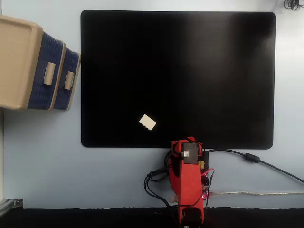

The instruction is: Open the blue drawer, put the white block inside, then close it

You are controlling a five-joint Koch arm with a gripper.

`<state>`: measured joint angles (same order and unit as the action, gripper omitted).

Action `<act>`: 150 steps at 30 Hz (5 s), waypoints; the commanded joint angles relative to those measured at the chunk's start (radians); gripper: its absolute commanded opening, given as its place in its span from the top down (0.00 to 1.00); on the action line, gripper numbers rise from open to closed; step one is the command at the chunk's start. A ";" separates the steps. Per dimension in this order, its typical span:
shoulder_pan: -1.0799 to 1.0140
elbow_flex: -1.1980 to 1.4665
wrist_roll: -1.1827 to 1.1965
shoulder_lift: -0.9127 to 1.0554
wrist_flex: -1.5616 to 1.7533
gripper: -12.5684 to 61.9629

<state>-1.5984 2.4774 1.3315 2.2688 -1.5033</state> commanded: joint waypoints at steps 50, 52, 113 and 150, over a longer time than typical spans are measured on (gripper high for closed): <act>0.977 -0.620 1.641 -1.167 2.373 0.40; 0.997 -0.638 1.646 -1.187 2.375 0.40; 0.827 -0.583 1.525 -0.420 0.940 0.45; 0.796 -0.374 0.083 -0.440 0.370 0.48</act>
<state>-0.7839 2.1077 1.4297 1.8254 -1.1259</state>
